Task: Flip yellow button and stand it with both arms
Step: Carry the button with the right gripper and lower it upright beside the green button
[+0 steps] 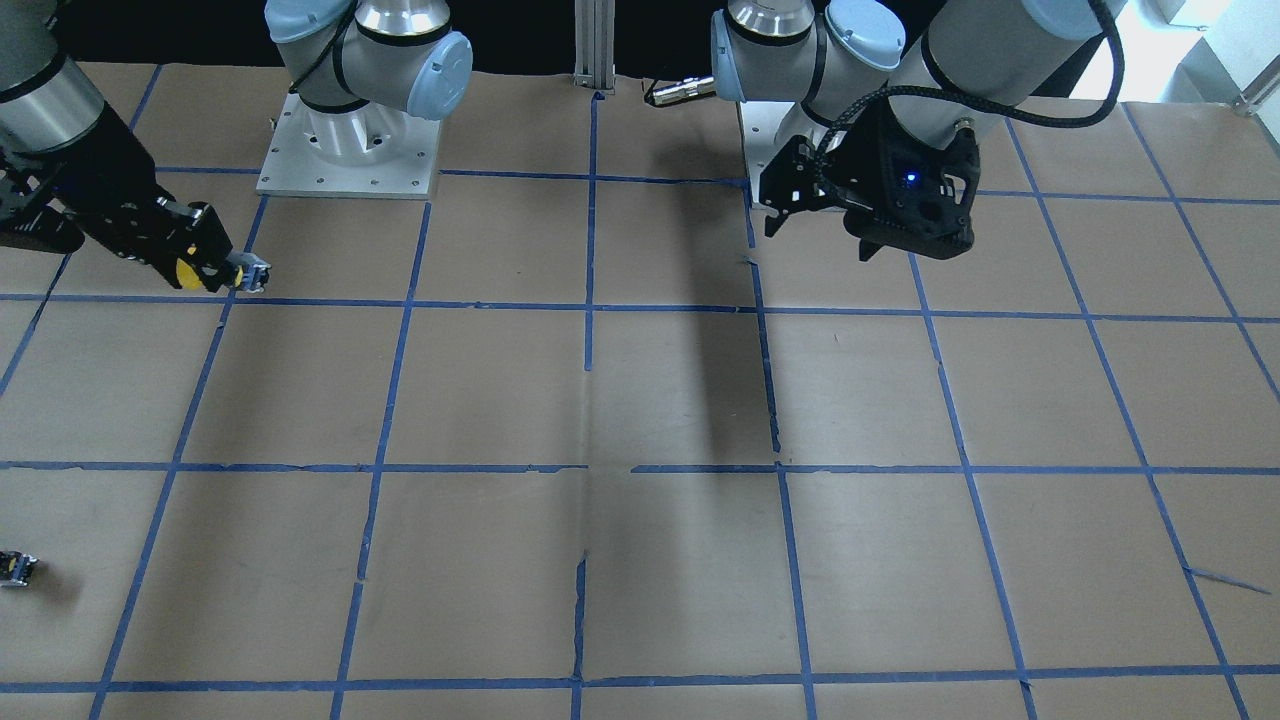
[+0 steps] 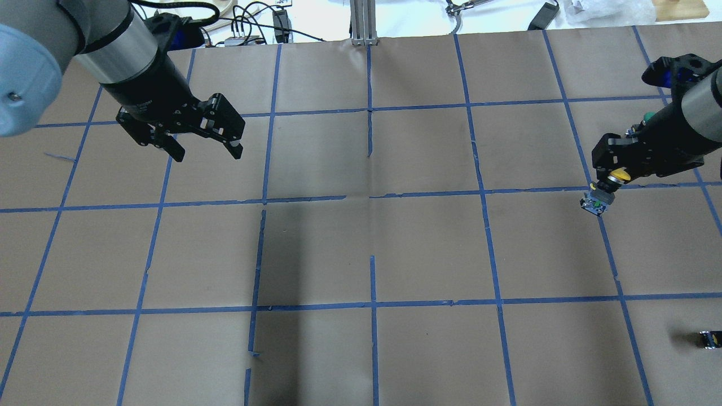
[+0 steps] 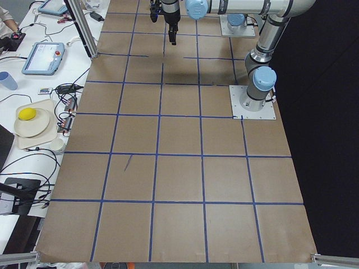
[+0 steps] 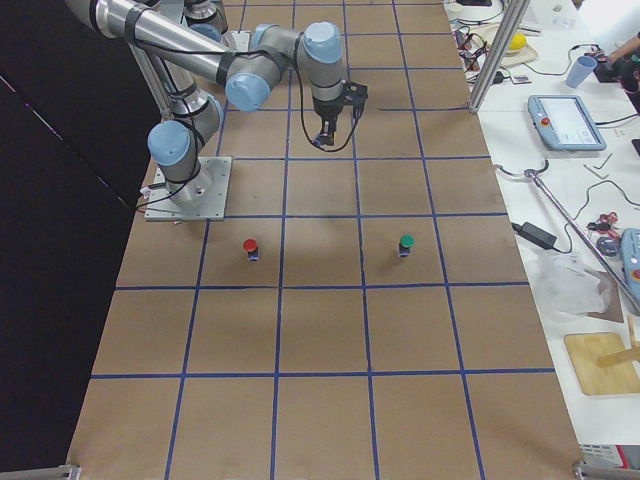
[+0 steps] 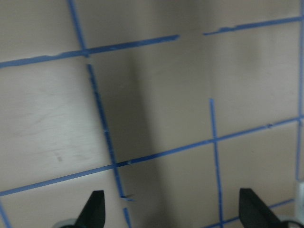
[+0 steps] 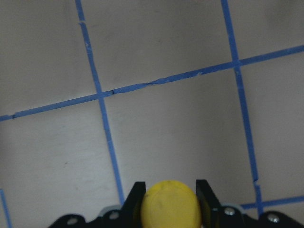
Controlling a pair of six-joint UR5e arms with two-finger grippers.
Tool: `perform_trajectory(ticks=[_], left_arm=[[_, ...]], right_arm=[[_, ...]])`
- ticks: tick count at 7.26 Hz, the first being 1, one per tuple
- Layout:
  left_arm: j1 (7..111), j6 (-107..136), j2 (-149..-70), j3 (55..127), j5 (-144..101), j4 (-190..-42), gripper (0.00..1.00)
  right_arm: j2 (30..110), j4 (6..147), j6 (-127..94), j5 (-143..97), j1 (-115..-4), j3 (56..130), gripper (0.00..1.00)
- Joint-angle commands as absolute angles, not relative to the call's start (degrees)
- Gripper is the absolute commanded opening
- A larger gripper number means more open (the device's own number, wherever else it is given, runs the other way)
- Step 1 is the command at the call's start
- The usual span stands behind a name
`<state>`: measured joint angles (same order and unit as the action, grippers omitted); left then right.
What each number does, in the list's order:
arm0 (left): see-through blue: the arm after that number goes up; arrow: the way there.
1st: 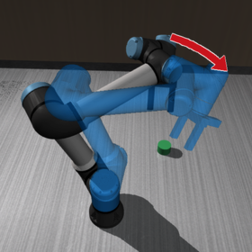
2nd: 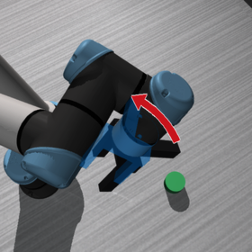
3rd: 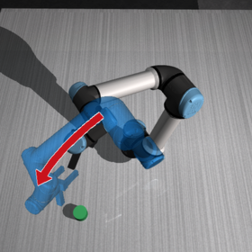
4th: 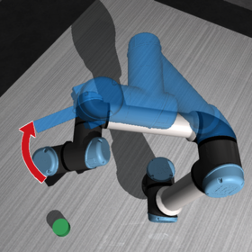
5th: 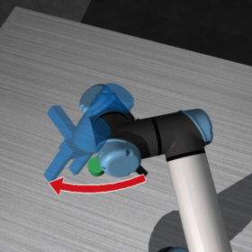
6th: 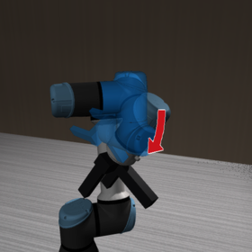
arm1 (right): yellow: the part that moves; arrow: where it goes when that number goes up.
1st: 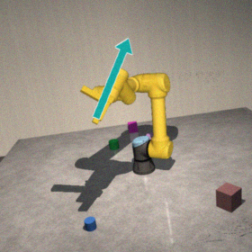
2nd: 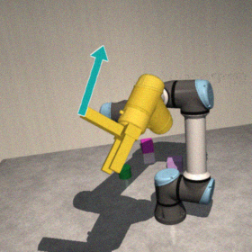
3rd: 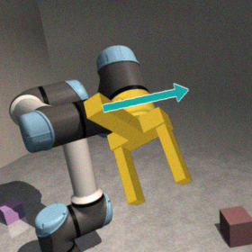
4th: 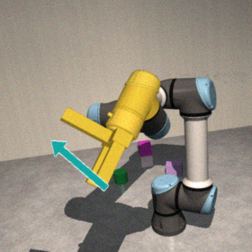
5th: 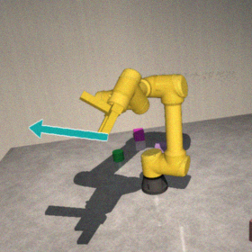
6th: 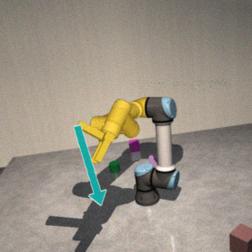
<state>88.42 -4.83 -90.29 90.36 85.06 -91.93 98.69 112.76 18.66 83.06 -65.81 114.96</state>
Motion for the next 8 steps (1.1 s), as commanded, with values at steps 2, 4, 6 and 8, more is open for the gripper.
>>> perform_trajectory(ticks=[2,4,6,8], left_arm=[[88.24,-2.2,-87.73,91.67,90.62,-87.71,1.0],[87.27,-2.37,-87.45,90.97,91.58,-87.98,1.0],[87.54,-2.99,-87.8,92.28,91.14,-88.33,1.0],[87.27,-2.29,-87.89,91.15,91.58,-88.5,1.0]], right_arm=[[94.85,129.6,37.99,83.15,-58.65,121.37,0.14],[89.33,142.23,49.86,82.97,-55.56,123.74,0.12],[82.91,149.56,52.54,78.88,-50.22,123.84,0.1],[76.4,160.61,58.96,74.62,-46.68,124.01,0.1]])
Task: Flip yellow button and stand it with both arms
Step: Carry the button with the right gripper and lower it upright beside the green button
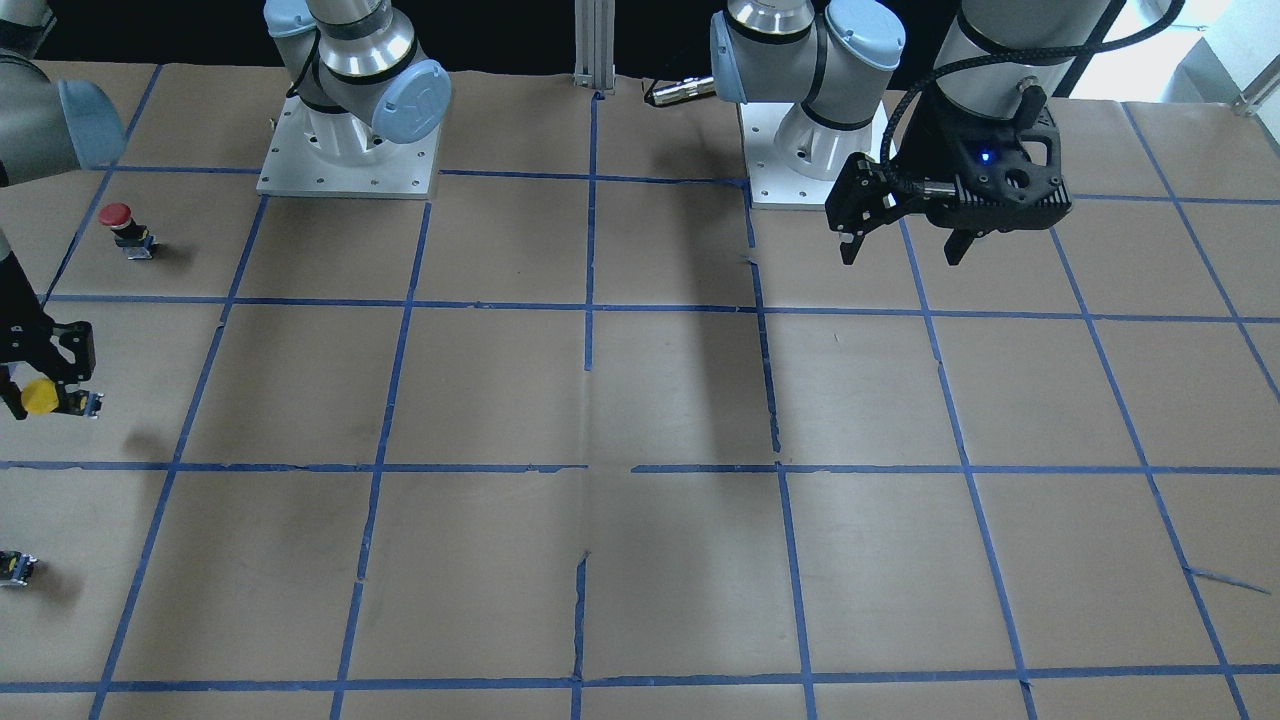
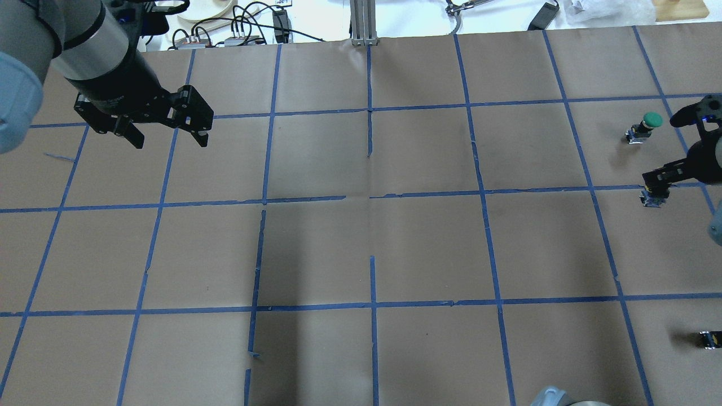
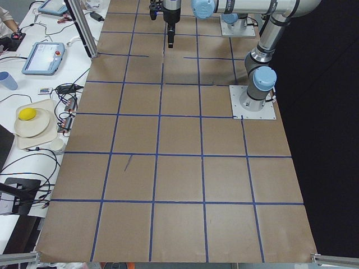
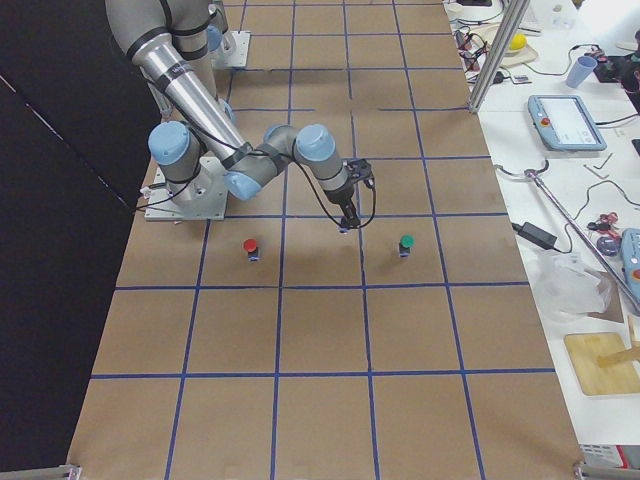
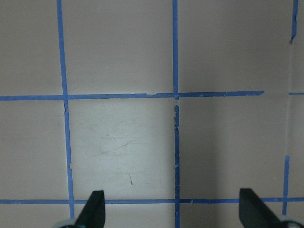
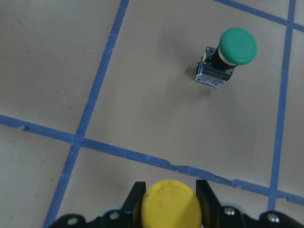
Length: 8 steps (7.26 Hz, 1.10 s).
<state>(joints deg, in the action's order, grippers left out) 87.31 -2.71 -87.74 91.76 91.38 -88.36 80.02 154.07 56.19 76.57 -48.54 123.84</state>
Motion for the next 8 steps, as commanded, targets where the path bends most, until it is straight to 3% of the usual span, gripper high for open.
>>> perform_trajectory(ticks=[1,8], left_arm=[[87.54,-2.29,-88.24,92.62,91.41,-89.29,1.0],[87.54,-2.9,-89.38,93.69,91.23,-89.65,1.0]], right_arm=[[76.55,161.45,58.54,74.36,-46.67,125.32,0.1],[79.19,166.65,58.71,75.32,-43.18,132.01,0.12]])
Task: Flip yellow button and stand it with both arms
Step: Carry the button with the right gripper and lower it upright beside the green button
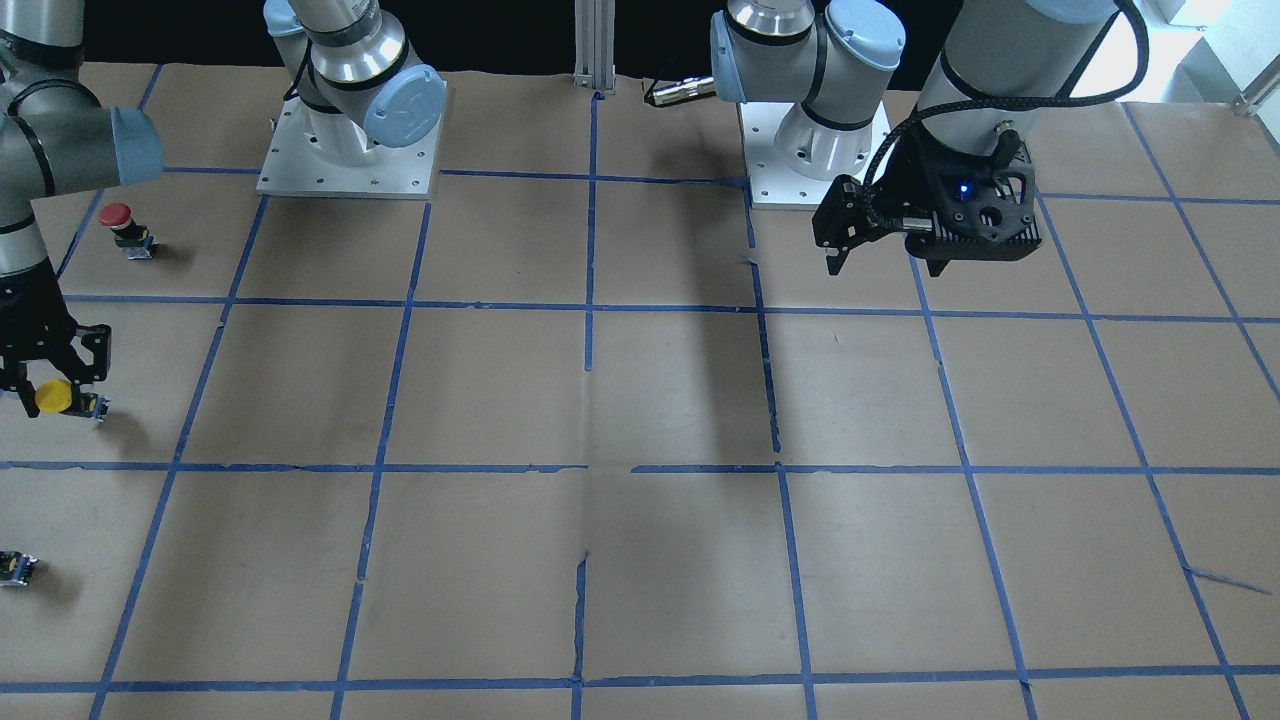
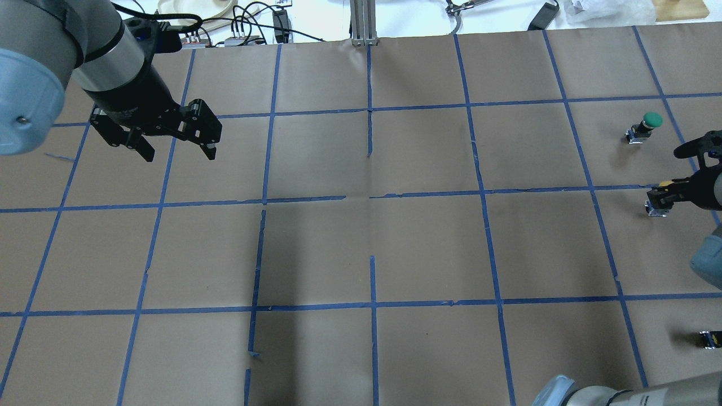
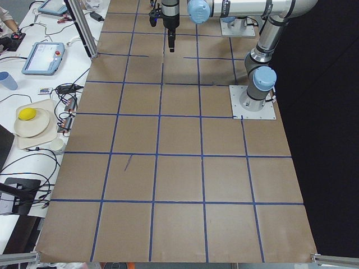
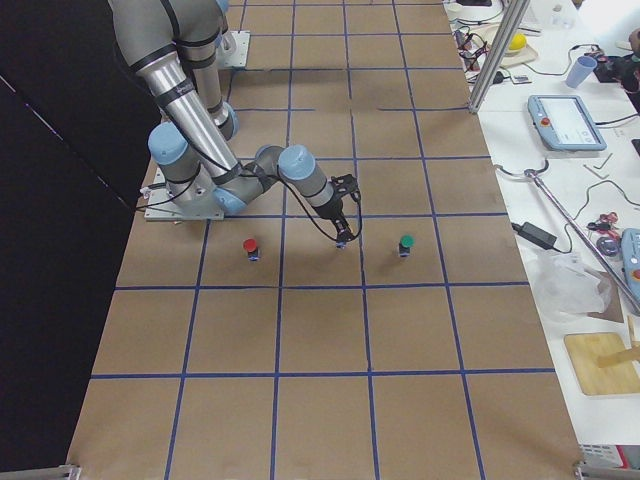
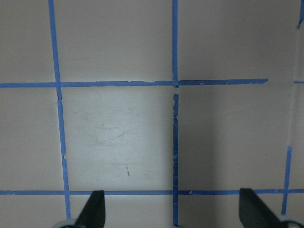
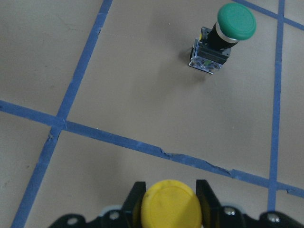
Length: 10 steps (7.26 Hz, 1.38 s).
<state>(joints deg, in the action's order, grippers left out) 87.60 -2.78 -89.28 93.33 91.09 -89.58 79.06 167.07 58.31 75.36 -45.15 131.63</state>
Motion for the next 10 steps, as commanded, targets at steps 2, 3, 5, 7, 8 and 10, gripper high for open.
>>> perform_trajectory(ticks=[2,3,5,7,8,10], left_arm=[[87.71,-2.99,-87.47,95.62,91.32,-89.38,1.0],[87.71,-2.73,-88.84,95.28,91.41,-89.21,1.0],[88.59,-2.11,-89.56,94.14,90.7,-87.9,1.0],[89.65,-1.94,-90.17,94.04,90.71,-87.54,1.0],[91.13,-1.85,-90.26,94.04,90.27,-85.36,1.0],[91.93,-1.93,-93.75,94.22,90.53,-82.81,1.0]], right_arm=[[79.28,166.55,58.89,75.06,-42.63,132.62,0.13],[79.36,166.64,58.8,74.88,-42.54,133.5,0.14],[79.28,166.73,58.8,75.23,-42.54,133.86,0.22],[79.37,166.73,58.71,75.5,-42.54,134.03,0.6],[79.37,166.73,58.62,75.59,-42.54,134.03,0.77],[79.37,166.47,58.36,75.85,-42.54,134.03,0.96]])
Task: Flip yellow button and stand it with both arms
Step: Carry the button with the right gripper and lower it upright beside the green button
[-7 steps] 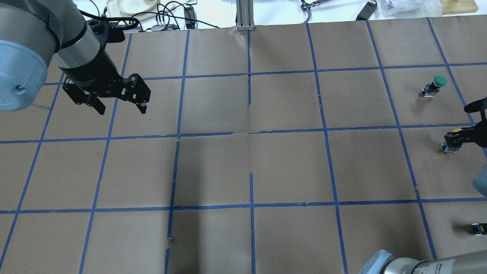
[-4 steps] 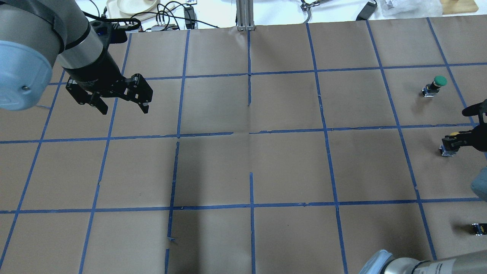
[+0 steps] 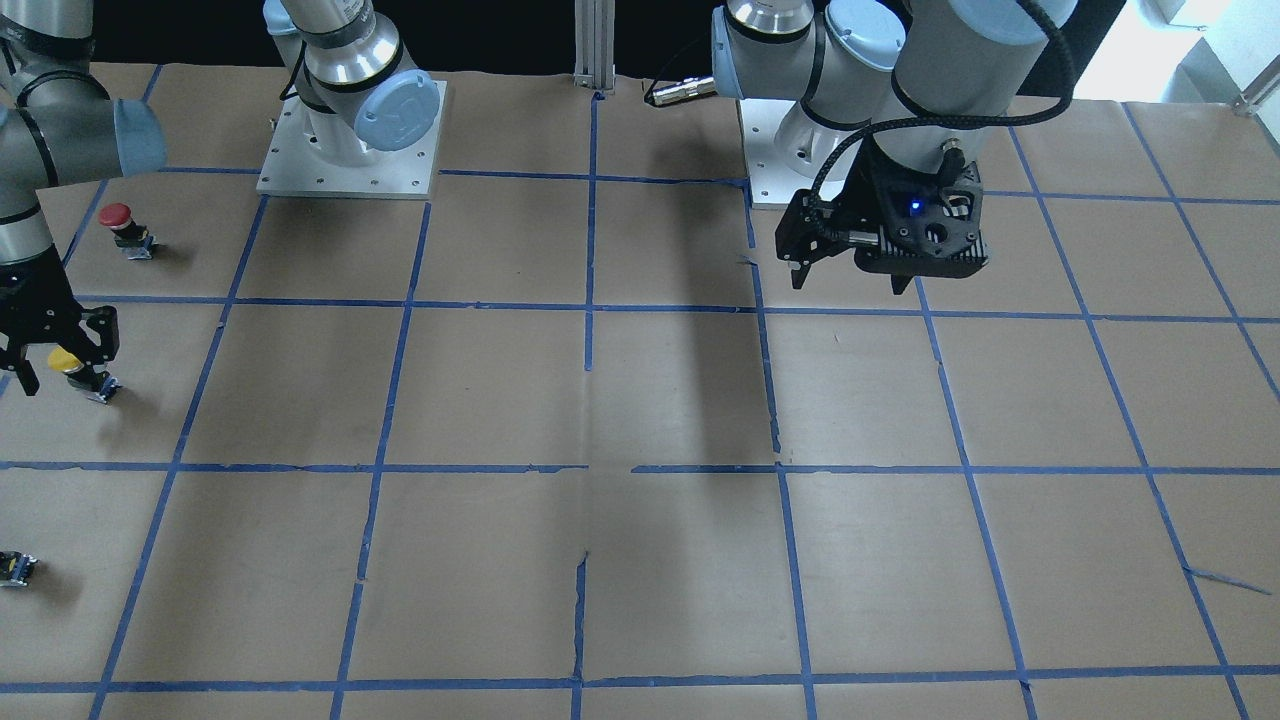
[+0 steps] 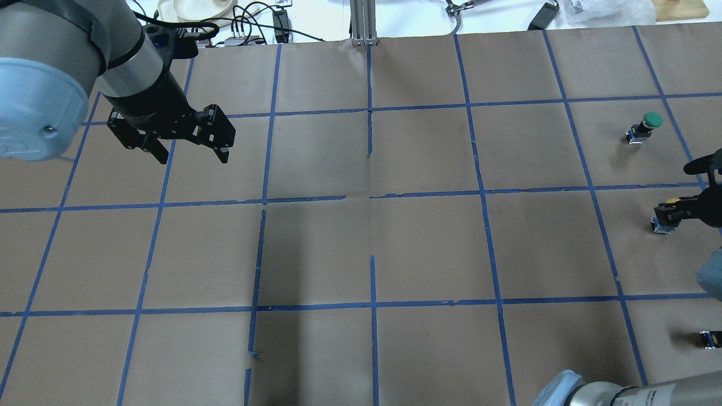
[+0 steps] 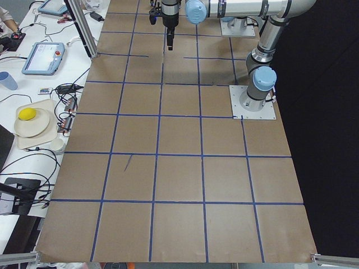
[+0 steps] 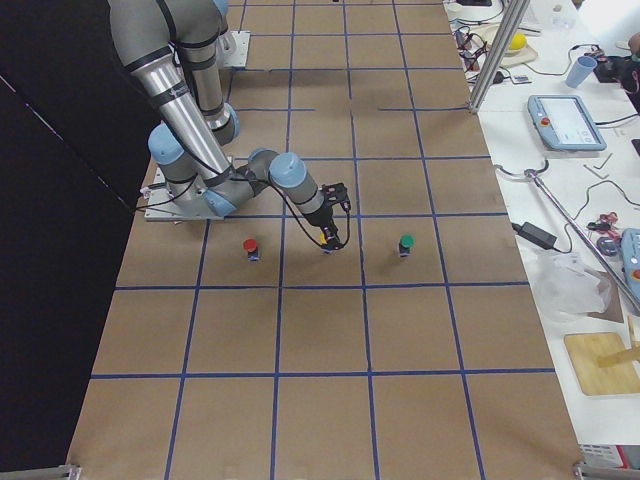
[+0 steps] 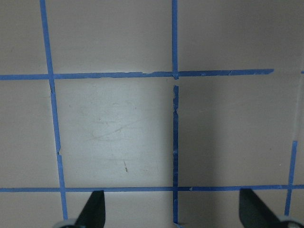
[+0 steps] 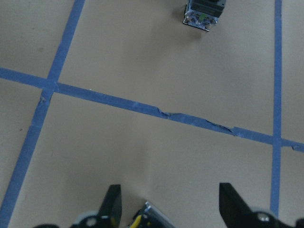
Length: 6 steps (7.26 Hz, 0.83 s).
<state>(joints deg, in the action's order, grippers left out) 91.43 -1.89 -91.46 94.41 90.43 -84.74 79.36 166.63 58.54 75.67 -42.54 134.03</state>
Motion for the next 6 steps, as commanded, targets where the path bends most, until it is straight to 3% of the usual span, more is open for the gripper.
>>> perform_trajectory(ticks=[1,4,6], left_arm=[[92.37,-2.11,-92.82,92.91,90.88,-82.79,1.0],[91.94,-2.99,-90.72,91.42,91.14,-87.42,1.0],[91.5,-7.08,-88.6,92.19,91.23,-90.43,1.0]], right_arm=[[79.45,166.46,58.27,78.02,-42.54,133.86,0.98],[82.86,159.84,51.71,80.07,-42.89,132.2,0.99],[85.42,137.32,45.3,79.89,-43.15,121.96,0.99]])
